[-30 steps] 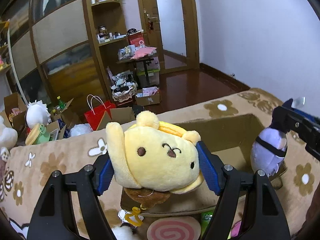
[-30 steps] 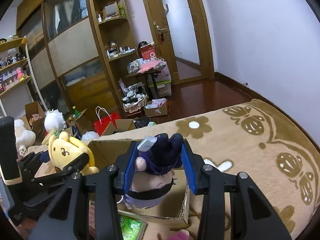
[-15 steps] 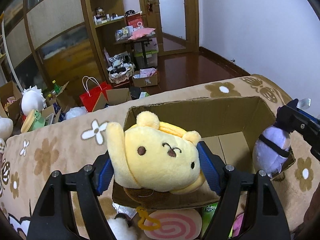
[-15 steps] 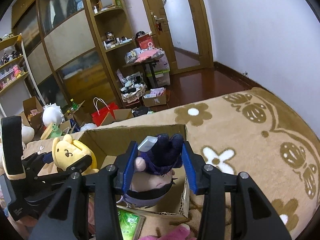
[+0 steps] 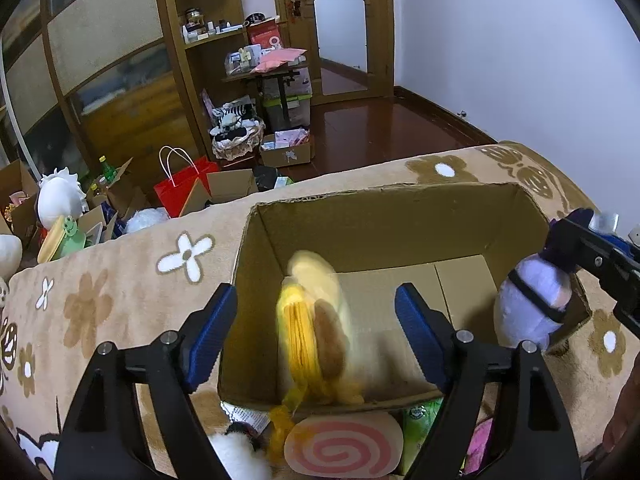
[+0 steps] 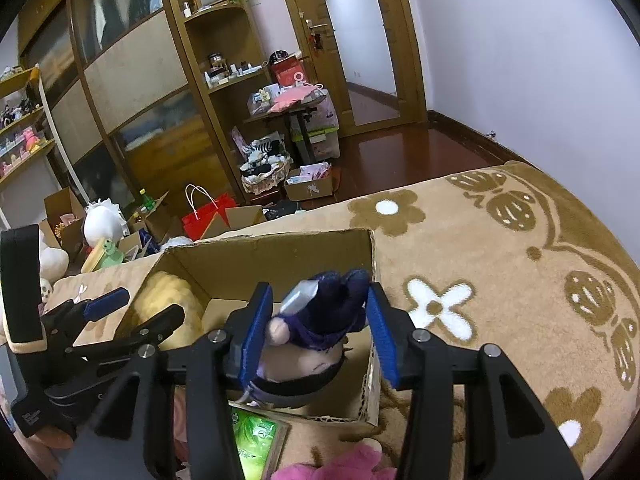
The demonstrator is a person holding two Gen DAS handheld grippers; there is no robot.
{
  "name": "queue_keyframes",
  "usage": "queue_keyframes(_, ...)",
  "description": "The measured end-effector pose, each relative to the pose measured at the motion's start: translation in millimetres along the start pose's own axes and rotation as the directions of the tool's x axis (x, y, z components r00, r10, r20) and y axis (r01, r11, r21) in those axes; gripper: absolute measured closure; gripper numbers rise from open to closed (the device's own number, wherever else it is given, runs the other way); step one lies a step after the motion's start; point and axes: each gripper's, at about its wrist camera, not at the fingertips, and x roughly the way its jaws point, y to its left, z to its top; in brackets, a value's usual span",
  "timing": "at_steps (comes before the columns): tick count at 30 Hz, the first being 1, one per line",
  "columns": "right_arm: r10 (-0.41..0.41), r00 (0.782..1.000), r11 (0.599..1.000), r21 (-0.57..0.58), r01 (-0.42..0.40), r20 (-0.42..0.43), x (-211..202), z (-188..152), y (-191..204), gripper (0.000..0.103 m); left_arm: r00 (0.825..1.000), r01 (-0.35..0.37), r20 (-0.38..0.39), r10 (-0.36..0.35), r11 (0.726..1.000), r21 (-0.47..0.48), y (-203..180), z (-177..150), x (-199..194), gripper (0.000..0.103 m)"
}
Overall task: Organize soft objects
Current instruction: 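Open both grippers to drop the plush toys into the box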
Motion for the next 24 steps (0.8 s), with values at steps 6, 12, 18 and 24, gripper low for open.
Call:
queue_keyframes(6,-0.010,1.000,1.000,0.004,0.010,0.028,-9.9,-0.5,-0.5,0.036,1.000,-0.019,-0.004,0.019,1.000,0.004,3.1,-3.5,-8.2,0.009)
queue_keyframes(12,-0.006,0.999,1.000,0.023,0.005,0.047,-26.6,1.3,-2.9,0.007,1.000,-0.030,-0.007,0.030,0.999,-0.015,12.1,-5.8,-24.3,0.006)
queue_keyframes(18,-0.014,0.999,1.000,0.025,0.013,0.047,-45.5,-2.3,0.8,0.000,0.999,-0.037,-0.004,0.037,0.999,-0.023,18.6,-8.3,-49.3,0.002)
queue_keyframes(24,-0.017,1.000,0.999,0.044,0.016,0.011,-56.3,-12.6,0.3,0.000,0.996,-0.059,-0.059,0.059,0.998,-0.003,20.8,-23.2,-67.9,0.002)
